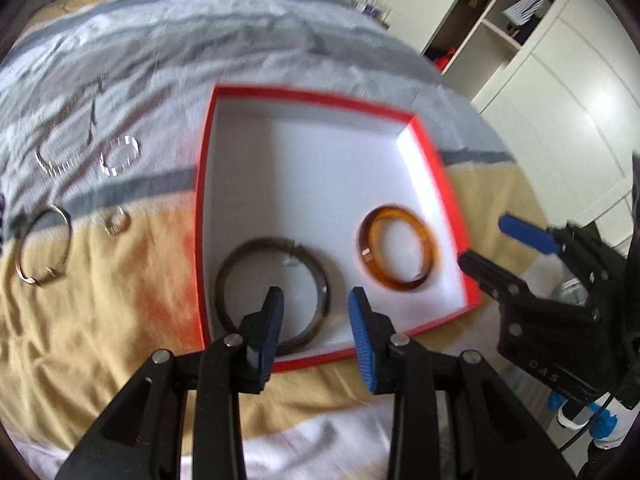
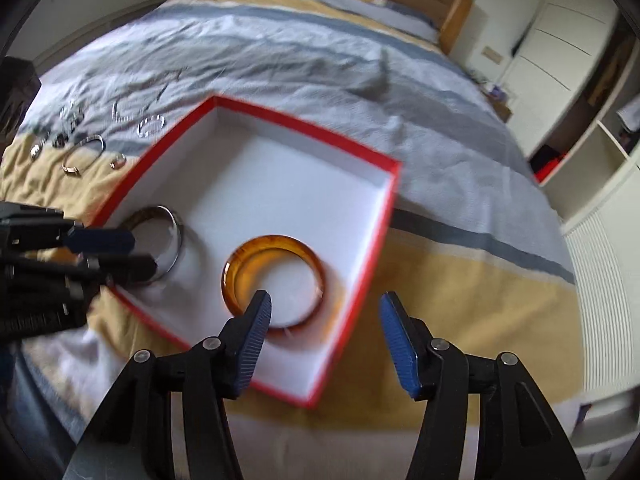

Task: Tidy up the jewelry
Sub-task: 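Withdraw both tools from the box toward the remaining jewelry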

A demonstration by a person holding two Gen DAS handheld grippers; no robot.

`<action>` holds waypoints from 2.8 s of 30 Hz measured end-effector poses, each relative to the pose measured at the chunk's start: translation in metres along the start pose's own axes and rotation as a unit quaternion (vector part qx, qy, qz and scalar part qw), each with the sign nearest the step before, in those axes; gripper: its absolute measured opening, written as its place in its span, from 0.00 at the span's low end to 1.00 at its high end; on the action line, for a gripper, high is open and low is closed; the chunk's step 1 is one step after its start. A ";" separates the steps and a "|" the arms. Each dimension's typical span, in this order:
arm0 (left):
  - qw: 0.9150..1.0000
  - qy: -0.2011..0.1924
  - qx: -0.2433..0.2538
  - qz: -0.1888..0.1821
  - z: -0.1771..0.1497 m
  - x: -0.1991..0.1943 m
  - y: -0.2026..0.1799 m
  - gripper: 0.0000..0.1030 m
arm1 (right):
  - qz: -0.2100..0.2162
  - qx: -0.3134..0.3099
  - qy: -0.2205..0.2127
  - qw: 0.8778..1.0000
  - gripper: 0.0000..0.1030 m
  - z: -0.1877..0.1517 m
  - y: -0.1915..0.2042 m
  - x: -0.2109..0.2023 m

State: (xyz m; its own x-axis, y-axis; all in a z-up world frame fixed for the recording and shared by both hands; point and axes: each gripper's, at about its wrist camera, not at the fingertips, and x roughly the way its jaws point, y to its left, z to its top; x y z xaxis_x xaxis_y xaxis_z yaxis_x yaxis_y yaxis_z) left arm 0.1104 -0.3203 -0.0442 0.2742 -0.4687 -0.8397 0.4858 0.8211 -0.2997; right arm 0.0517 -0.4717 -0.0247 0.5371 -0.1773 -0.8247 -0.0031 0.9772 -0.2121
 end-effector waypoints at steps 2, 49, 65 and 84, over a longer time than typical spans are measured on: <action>1.000 -0.019 0.022 -0.004 0.003 -0.025 -0.008 0.31 | -0.010 0.016 -0.007 1.000 0.54 -0.009 -0.011 -0.022; 0.960 -0.181 -0.121 0.177 -0.146 -0.299 0.199 0.42 | 0.085 0.045 -0.193 0.977 0.38 -0.030 0.124 -0.243; 0.954 -0.134 -0.186 0.195 -0.159 -0.254 0.285 0.42 | 0.125 0.036 -0.114 0.985 0.33 0.018 0.161 -0.136; 0.972 -0.084 -0.160 0.152 -0.043 -0.143 0.324 0.42 | 0.152 0.038 -0.018 0.987 0.27 0.091 0.188 -0.003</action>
State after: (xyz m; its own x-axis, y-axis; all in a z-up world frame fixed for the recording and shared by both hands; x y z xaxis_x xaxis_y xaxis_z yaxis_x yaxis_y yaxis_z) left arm 0.1932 0.0266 -0.0405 0.5101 -0.2131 -0.8333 0.0855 0.9766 -0.1974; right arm 0.1261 -0.2768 -0.0150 0.5508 0.1291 -0.8246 -0.1062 0.9908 0.0842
